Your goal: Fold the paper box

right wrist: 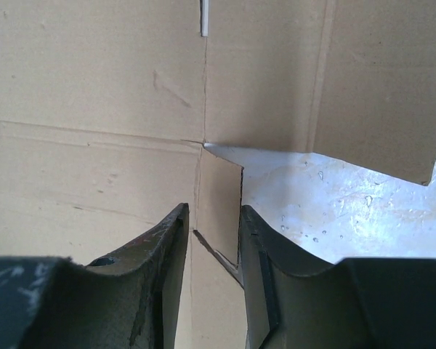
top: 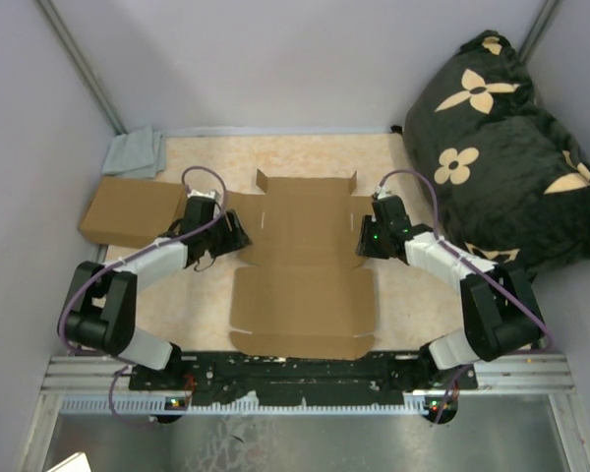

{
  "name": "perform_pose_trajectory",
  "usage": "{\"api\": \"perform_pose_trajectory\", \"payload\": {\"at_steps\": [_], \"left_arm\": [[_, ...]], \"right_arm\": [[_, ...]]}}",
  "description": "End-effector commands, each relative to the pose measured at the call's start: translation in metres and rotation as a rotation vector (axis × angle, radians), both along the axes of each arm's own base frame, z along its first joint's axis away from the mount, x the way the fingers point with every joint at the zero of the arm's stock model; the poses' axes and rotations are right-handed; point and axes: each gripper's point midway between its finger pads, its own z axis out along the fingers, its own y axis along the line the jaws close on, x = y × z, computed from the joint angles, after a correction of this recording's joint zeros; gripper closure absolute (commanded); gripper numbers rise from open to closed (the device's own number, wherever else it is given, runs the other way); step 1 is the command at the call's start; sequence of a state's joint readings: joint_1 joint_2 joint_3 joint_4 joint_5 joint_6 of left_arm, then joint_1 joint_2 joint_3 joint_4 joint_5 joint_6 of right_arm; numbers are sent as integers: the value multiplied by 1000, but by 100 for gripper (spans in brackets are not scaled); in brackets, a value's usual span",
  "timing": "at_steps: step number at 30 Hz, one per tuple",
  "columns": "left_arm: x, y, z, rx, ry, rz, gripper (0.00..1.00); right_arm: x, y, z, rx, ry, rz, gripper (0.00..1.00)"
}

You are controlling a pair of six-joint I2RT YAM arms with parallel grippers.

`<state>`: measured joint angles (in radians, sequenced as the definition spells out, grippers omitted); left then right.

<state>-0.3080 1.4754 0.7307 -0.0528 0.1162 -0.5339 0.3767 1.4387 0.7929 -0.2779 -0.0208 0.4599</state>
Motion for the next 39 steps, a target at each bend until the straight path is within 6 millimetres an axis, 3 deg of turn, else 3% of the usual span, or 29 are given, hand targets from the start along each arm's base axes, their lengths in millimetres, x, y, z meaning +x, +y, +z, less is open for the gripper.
{"api": "perform_pose_trajectory", "payload": {"at_steps": [1,7,16,20,26,32,34,39], "left_arm": [[9,-7,3,-8,1,-30,32],[3,-25,0,-80,41,-108,40],[-3,-47,42,-177,-37,-171,44],[-8,-65,45,-199,-44,-211,44],[-13,-86,29,-218,-1,-248,44],[-14,-101,11,-215,32,-269,44],[-14,-102,-3,-197,63,-266,44],[-23,-98,-38,-158,148,-248,45]], "right_arm": [[18,5,26,13,-84,6,65],[18,7,27,15,-77,17,65],[22,18,46,54,-106,54,64],[25,27,51,78,-108,77,62],[25,54,37,62,-66,159,61],[22,81,9,43,-9,212,58],[20,85,-11,35,35,213,58],[15,84,-38,16,98,200,57]]}}
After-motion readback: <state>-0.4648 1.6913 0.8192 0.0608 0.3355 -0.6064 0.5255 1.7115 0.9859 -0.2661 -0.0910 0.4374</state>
